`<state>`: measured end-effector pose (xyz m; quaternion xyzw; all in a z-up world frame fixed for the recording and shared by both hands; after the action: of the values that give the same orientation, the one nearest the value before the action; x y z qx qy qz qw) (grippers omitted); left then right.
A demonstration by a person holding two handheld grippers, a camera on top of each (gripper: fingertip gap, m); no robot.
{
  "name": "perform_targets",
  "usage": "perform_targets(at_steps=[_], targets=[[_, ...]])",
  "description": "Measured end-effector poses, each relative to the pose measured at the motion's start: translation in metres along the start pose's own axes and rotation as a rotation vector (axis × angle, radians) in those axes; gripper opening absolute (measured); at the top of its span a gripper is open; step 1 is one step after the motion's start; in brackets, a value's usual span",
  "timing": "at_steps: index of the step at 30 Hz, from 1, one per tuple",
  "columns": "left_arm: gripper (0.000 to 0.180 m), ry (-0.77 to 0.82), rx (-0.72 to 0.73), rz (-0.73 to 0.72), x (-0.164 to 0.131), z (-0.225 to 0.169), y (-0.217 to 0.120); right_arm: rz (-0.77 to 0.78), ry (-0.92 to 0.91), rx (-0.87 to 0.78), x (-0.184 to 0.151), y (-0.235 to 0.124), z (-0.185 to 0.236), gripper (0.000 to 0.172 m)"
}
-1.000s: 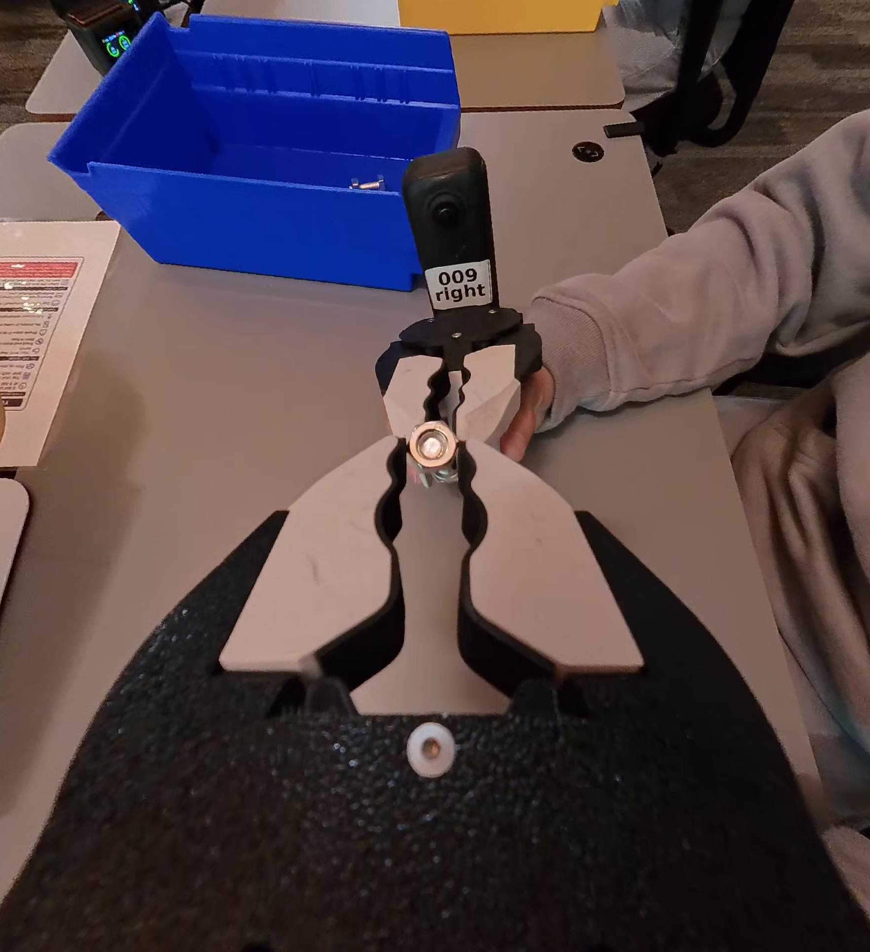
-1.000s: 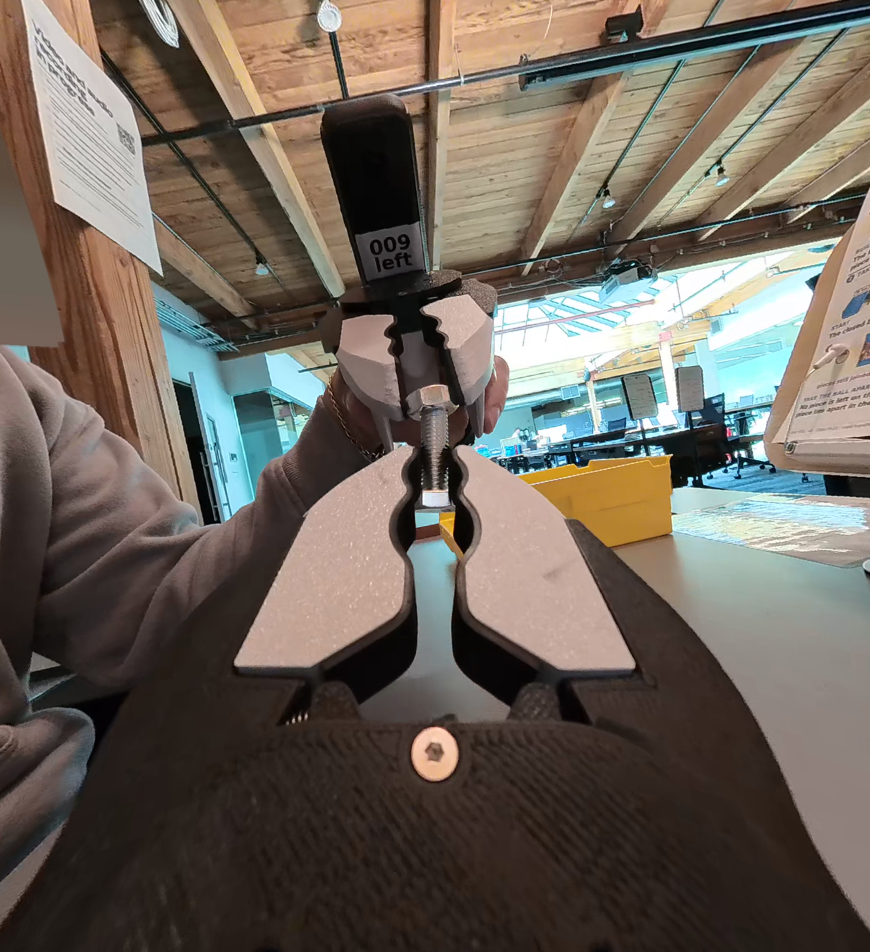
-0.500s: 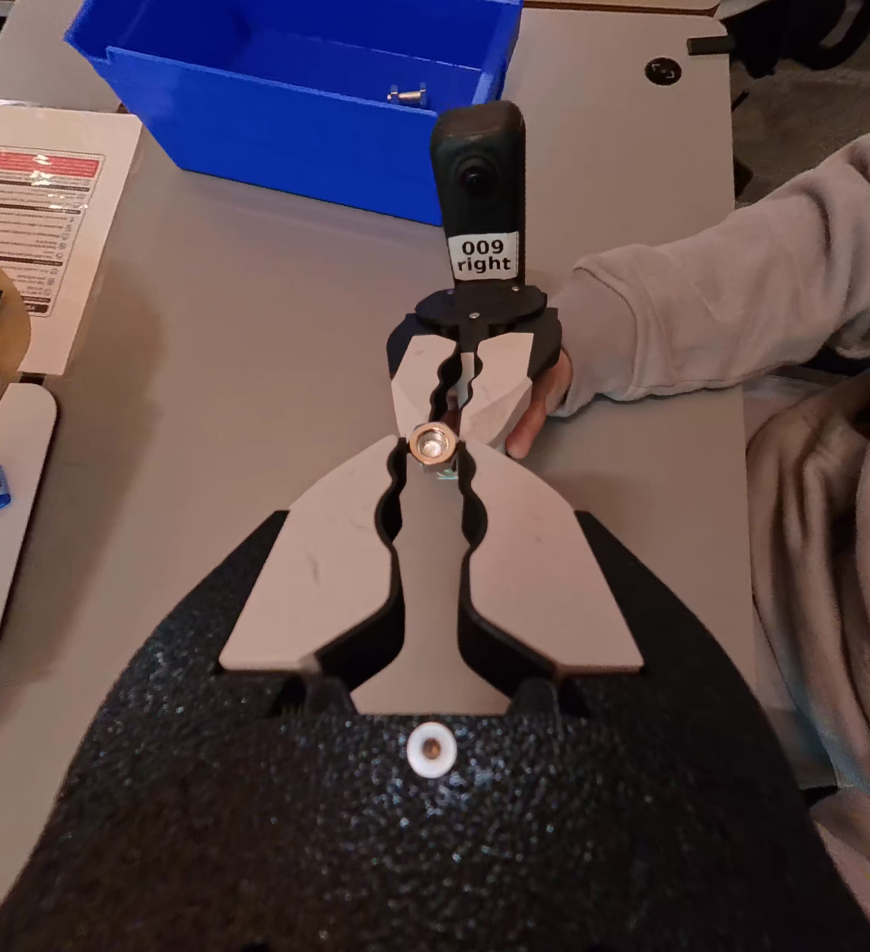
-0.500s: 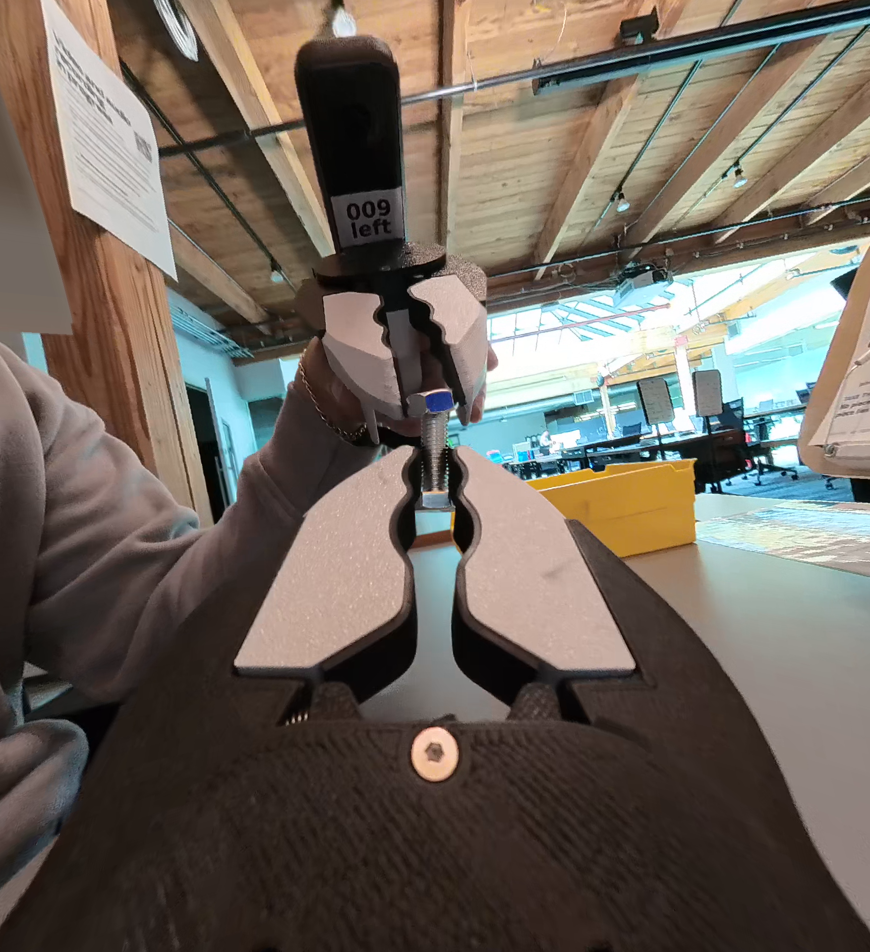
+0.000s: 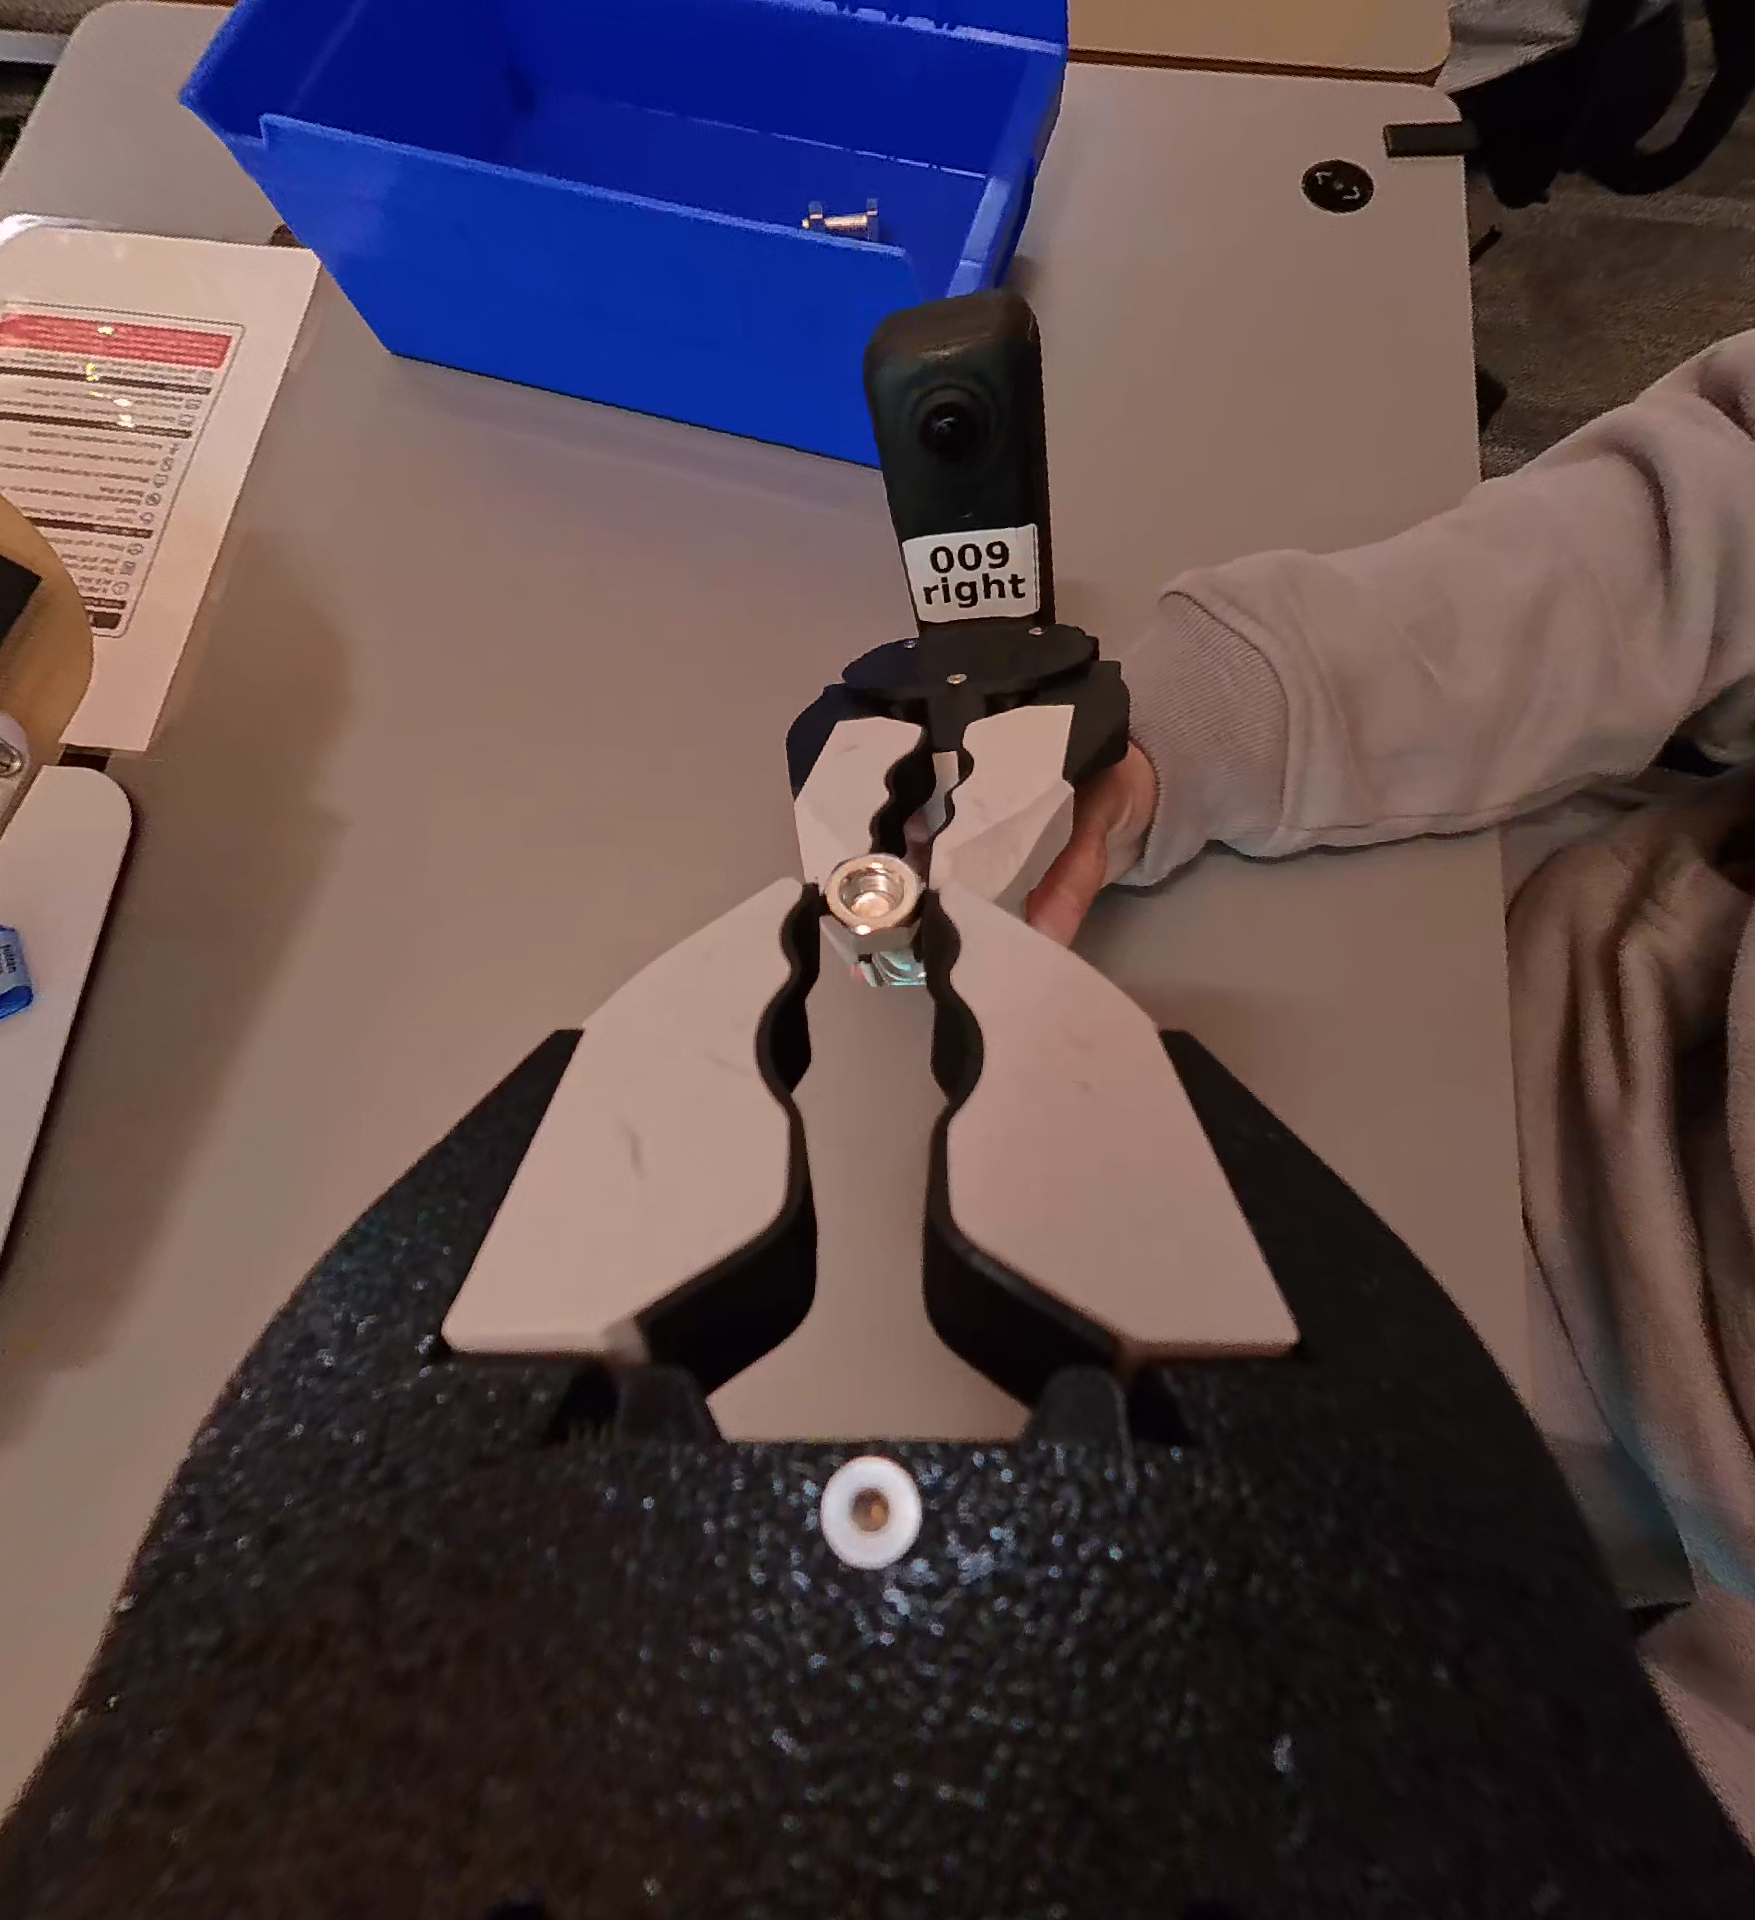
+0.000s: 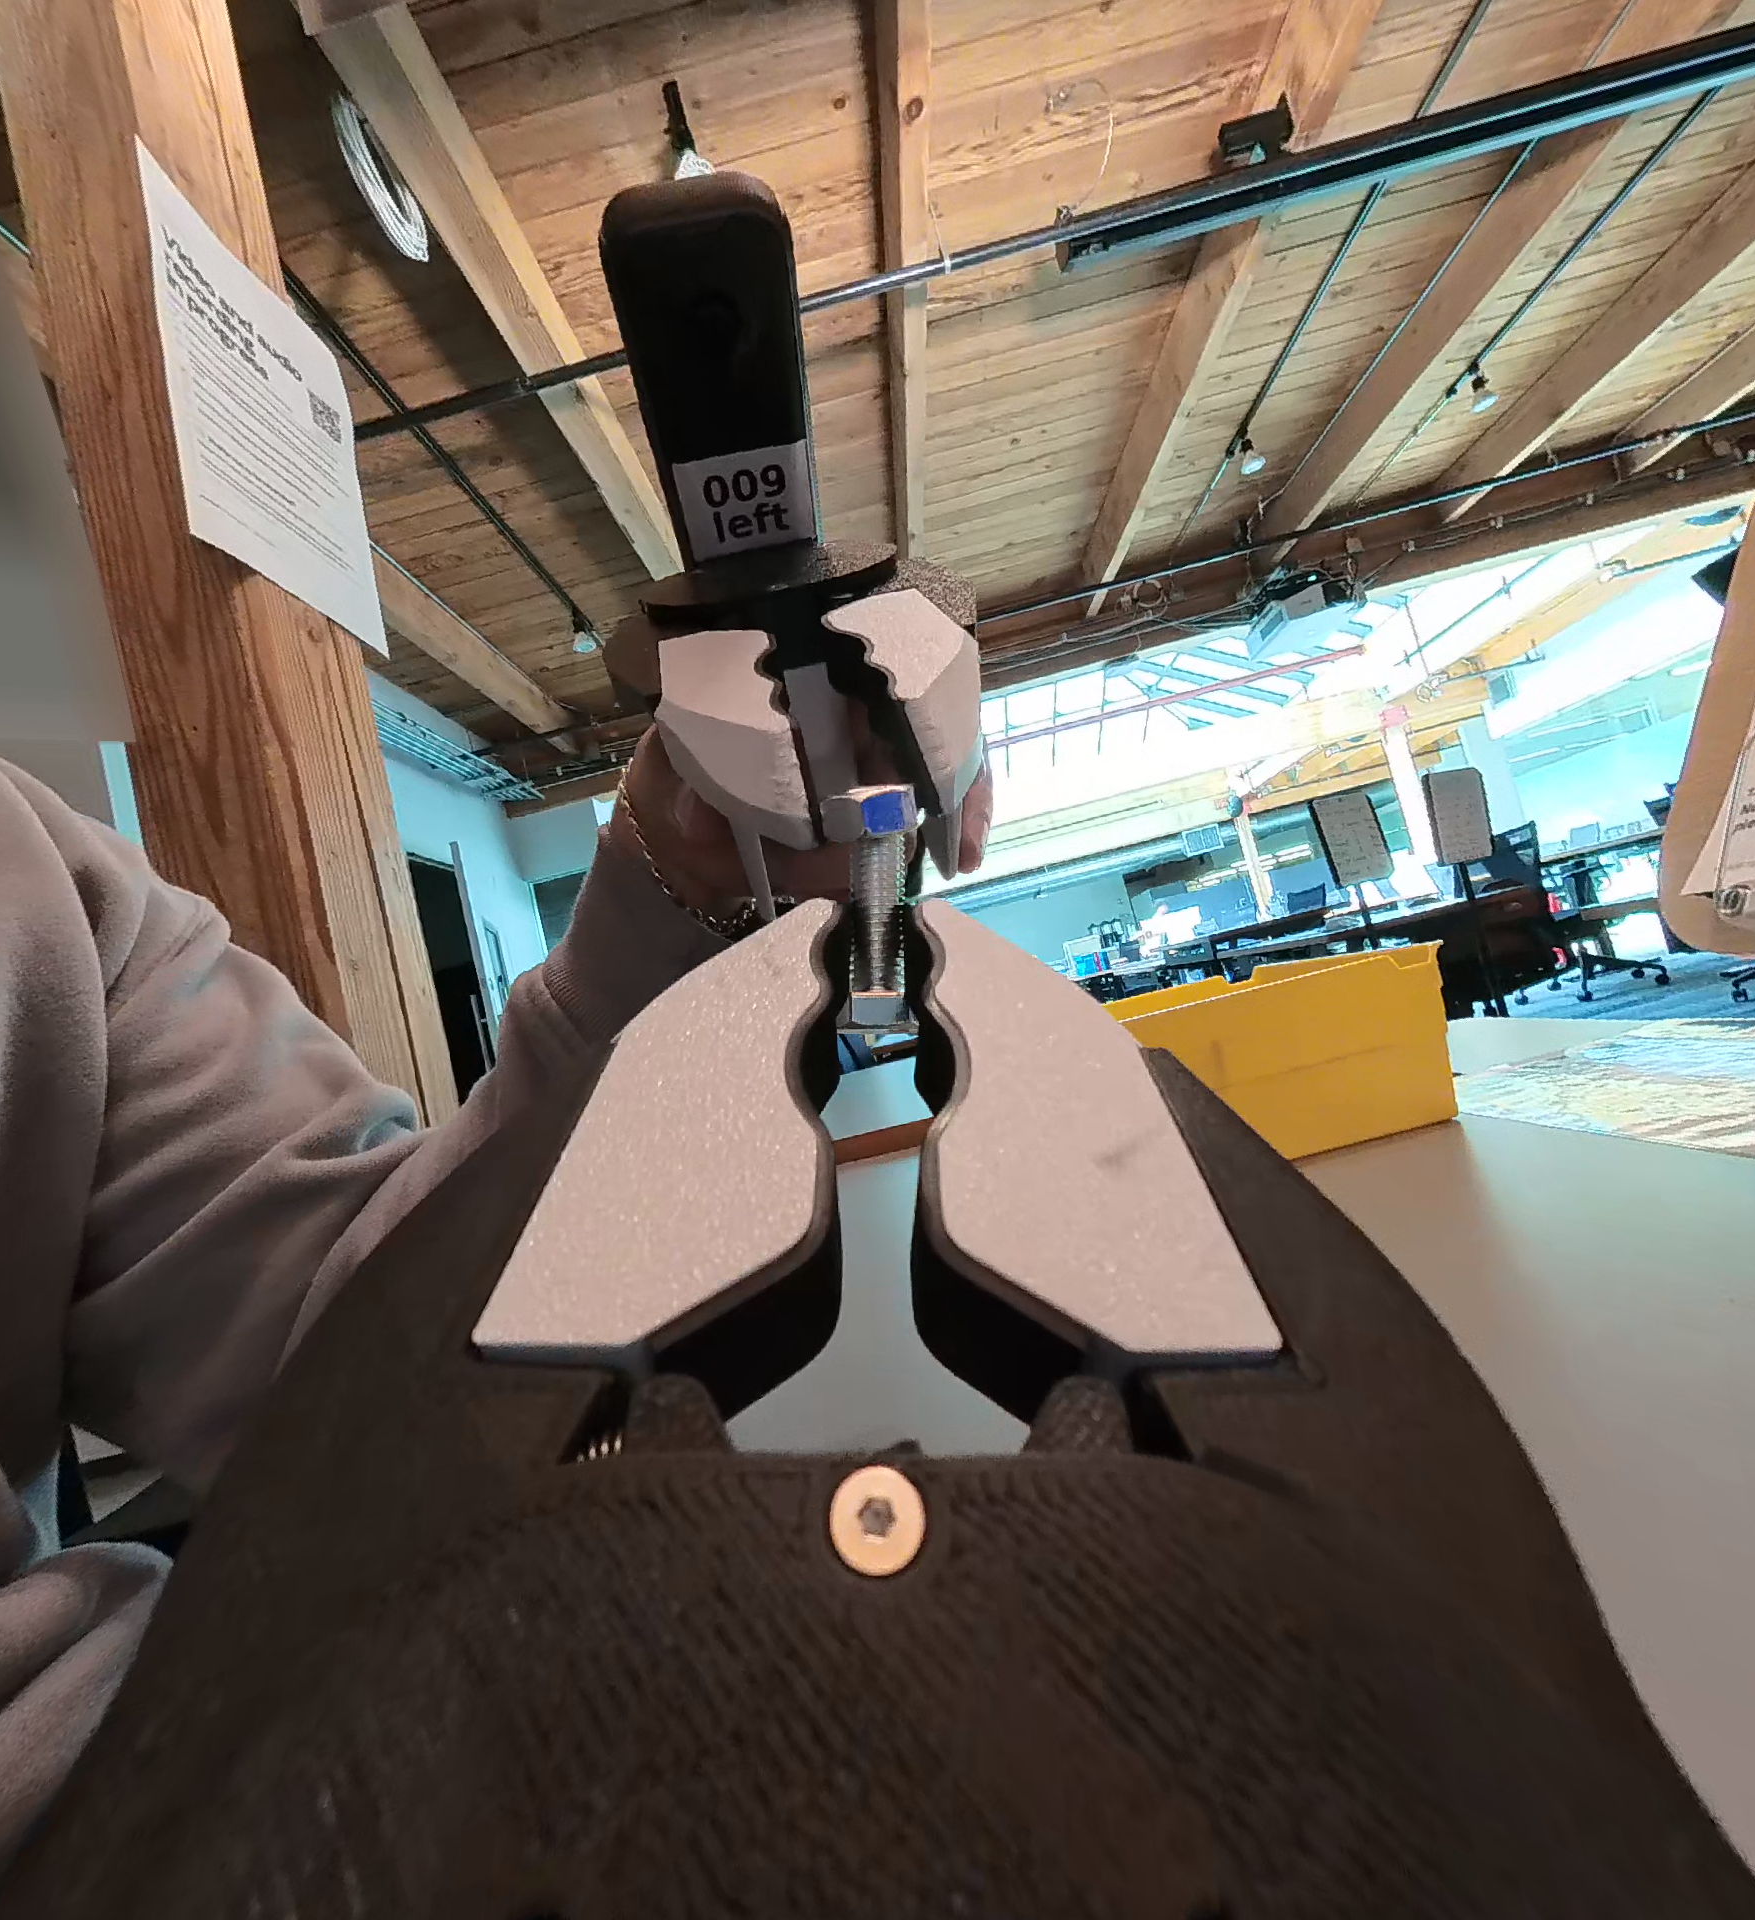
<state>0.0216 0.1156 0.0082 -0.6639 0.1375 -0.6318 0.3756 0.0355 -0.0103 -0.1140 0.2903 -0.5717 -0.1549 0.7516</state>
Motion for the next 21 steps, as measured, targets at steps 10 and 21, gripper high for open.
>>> perform_targets(at_steps=[10,21], targets=[[0.017,0.018,-0.041,-0.035,-0.0009,0.0012,0.0012,-0.015,0.009,0.011,0.0009,-0.0002,0.0017,0.009],[0.017,0.052,-0.064,-0.058,-0.0017,0.0008,0.0027,-0.006,0.002,0.016,0.0017,-0.0014,0.0034,0.009]])
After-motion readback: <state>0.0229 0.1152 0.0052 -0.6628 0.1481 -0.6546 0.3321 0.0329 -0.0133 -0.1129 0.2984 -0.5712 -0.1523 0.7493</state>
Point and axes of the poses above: each gripper's, where its closed fingertips meet, y out along the fingers, x out of its top, z = x × y across the jaws, the point moved 9 cm from there along -y, back along the fingers, and after that the axes turned 6 degrees about x, right-handed, at the moved point
